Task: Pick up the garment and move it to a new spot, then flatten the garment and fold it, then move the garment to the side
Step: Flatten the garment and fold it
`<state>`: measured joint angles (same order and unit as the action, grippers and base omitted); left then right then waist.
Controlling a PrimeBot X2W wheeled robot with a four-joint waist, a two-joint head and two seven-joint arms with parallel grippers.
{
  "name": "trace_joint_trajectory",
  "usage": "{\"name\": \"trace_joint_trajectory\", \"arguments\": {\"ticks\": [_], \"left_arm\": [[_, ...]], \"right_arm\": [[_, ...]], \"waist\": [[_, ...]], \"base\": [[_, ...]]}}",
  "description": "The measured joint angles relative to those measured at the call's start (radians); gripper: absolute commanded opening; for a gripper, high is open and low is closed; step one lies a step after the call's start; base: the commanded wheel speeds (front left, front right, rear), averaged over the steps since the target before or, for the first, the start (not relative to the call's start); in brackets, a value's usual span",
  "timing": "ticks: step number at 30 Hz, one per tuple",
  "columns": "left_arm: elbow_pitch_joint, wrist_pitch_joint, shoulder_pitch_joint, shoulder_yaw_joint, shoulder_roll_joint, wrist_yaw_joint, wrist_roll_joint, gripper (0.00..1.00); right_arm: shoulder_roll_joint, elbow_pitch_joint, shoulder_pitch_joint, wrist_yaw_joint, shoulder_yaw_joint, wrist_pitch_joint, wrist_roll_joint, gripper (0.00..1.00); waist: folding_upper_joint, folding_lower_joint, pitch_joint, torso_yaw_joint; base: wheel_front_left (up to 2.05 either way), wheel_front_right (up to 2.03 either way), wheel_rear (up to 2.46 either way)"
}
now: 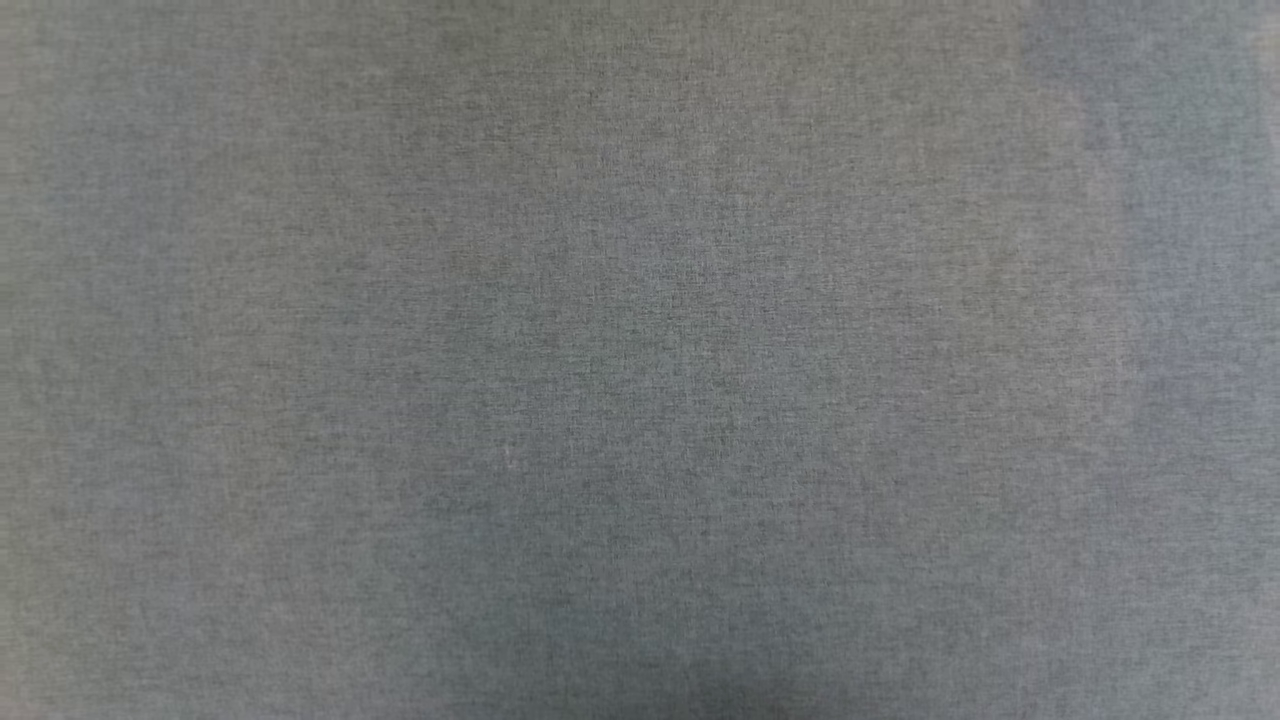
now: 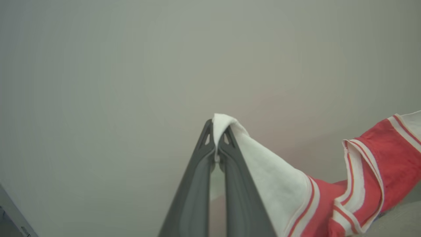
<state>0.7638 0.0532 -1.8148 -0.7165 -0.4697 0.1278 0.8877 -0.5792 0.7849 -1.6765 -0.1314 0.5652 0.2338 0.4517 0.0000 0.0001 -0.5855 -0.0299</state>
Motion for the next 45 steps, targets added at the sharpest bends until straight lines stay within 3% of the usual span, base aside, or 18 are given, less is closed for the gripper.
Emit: {"name": "trace_joint_trajectory", "arguments": {"ticks": [7, 16, 26, 29, 37, 45], "left_arm": [[-0.042, 0.095, 0.229, -0.049, -0.057, 0.000, 0.051, 0.00], [-0.121, 0.176, 0.612, -0.069, -0.122, -0.011, 0.110, 0.00], [-0.278, 0.199, 1.065, -0.065, -0.175, -0.102, 0.173, 0.00], [-0.328, 0.202, 1.182, -0.079, -0.197, -0.148, 0.174, 0.00], [-0.449, 0.201, 1.409, -0.098, -0.248, -0.226, 0.219, 0.00], [-0.504, 0.184, 1.577, -0.150, -0.266, -0.286, 0.238, 0.00]], "right_arm": [[0.020, -0.026, 0.195, 0.000, 0.023, 0.018, 0.041, 0.00], [-0.002, -0.224, 0.585, 0.000, -0.057, 0.019, 0.046, 0.00], [-0.008, -0.367, 1.045, 0.000, -0.159, 0.019, 0.028, 0.00], [-0.012, -0.385, 1.166, 0.000, -0.190, 0.019, 0.024, 0.00], [-0.012, -0.419, 1.446, 0.000, -0.284, 0.019, 0.016, 0.00], [0.040, -0.477, 1.712, 0.000, -0.373, 0.003, -0.019, 0.00]], "waist": [[0.0000, 0.0000, 0.050, 0.010], [0.0000, -0.0002, 0.151, 0.023], [0.0000, -0.0002, 0.299, 0.037], [0.0000, -0.0003, 0.346, 0.042], [0.0000, -0.0003, 0.454, 0.055], [0.0000, -0.0003, 0.532, 0.067]], "base": [[0.00, 0.00, 0.00], [0.00, 0.00, 0.00], [0.00, 0.00, 0.00], [0.00, 0.00, 0.00], [0.00, 0.00, 0.00], [0.00, 0.00, 0.00]]}}
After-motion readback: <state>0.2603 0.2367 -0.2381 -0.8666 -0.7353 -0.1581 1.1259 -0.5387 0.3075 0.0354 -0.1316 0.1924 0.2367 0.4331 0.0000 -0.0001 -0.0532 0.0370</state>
